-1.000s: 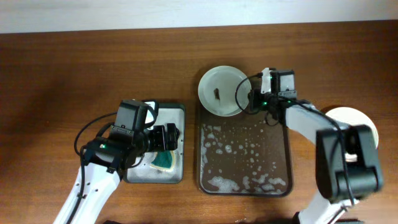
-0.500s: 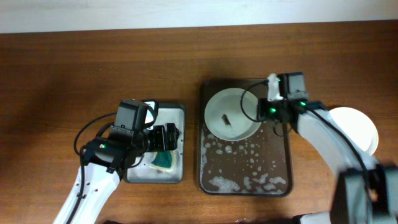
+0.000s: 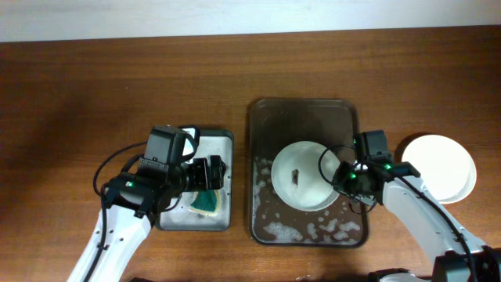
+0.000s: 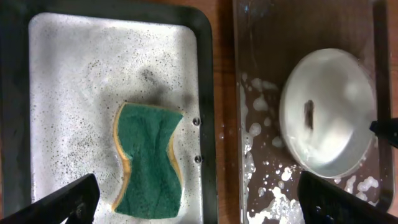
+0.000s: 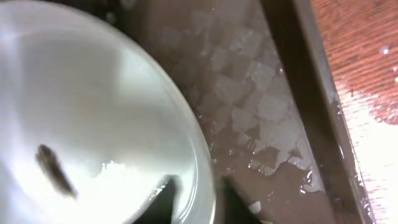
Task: Clean dirty plates on tray and stack at the side
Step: 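Grip the last white plate rim with the right gripper and drag it toward tray center, then reach the left gripper down to grasp the sponge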
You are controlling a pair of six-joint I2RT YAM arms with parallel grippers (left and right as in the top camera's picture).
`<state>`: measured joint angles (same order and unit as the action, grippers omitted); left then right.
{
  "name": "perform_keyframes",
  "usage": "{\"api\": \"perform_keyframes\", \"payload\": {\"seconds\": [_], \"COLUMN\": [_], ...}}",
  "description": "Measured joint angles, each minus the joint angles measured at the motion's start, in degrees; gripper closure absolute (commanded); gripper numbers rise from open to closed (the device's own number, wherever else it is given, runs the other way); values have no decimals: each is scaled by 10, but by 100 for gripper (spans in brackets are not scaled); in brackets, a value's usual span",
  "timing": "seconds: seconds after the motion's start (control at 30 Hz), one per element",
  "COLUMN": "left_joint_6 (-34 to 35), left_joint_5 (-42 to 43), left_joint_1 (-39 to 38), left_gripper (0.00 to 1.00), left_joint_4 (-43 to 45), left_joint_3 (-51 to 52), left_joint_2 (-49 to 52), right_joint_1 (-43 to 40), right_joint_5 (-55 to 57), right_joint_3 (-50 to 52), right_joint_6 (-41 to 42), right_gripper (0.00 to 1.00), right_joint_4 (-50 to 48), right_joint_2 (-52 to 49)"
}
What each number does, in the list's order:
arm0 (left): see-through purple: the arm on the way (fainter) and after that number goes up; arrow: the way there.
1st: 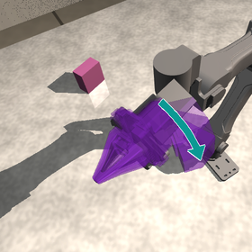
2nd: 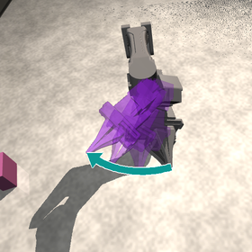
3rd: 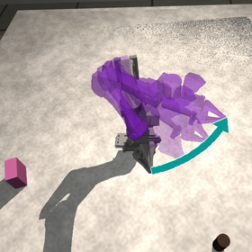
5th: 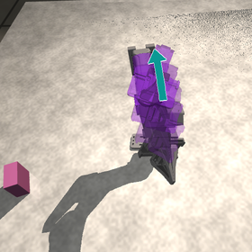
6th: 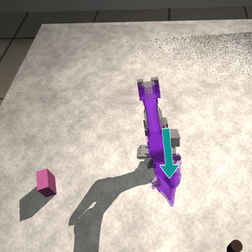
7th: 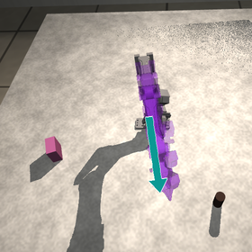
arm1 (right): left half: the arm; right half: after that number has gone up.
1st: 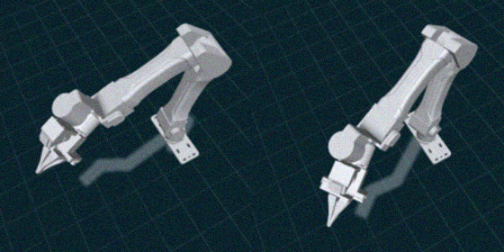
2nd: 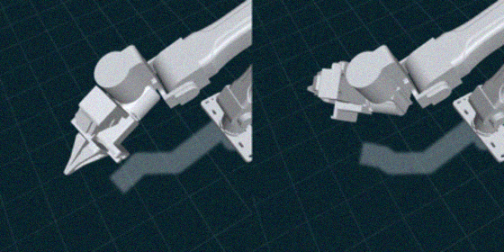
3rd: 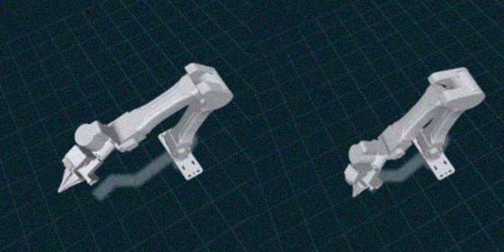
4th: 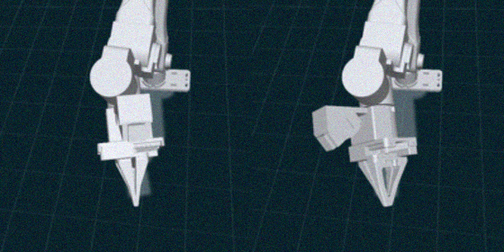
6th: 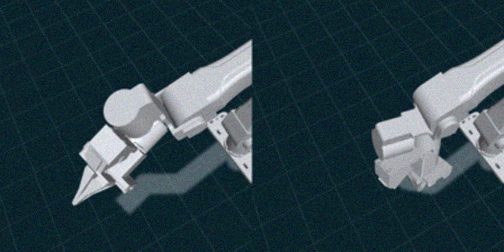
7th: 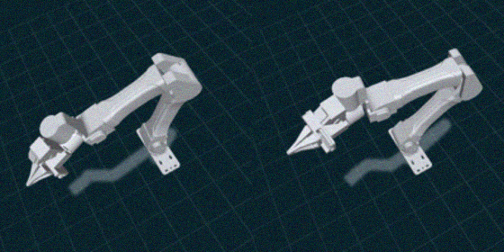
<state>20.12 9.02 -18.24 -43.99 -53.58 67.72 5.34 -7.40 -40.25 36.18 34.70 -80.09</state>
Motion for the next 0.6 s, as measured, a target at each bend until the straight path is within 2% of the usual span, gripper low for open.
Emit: {"api": "perform_keyframes", "payload": {"seconds": [0.13,0.2,0.3,0.37,0.43,0.53,0.6], "left_joint_6": [0,0,0,-1,-3,11,22], "left_joint_5": [-2,-7,-25,-40,-52,-66,-69], "left_joint_1": [0,0,-2,-7,-20,-32,-32], "left_gripper": [0,1,8,20,25,48,60], "left_joint_4": [-18,-29,-30,-28,-14,-1,25], "left_joint_3": [0,0,0,0,0,0,0], "left_joint_2": [0,0,10,39,93,177,256], "right_joint_1": [0,0,0,0,0,0,0], "right_joint_5": [-5,-11,-43,-61,-72,-77,-80], "right_joint_3": [-8,-39,-94,-103,-103,-103,-103], "right_joint_6": [-19,-72,-170,-210,-235,-250,-257], "right_gripper": [60,60,59,59,59,59,60], "right_joint_4": [21,58,93,125,157,177,186], "right_joint_2": [44,110,204,249,276,275,268]}}
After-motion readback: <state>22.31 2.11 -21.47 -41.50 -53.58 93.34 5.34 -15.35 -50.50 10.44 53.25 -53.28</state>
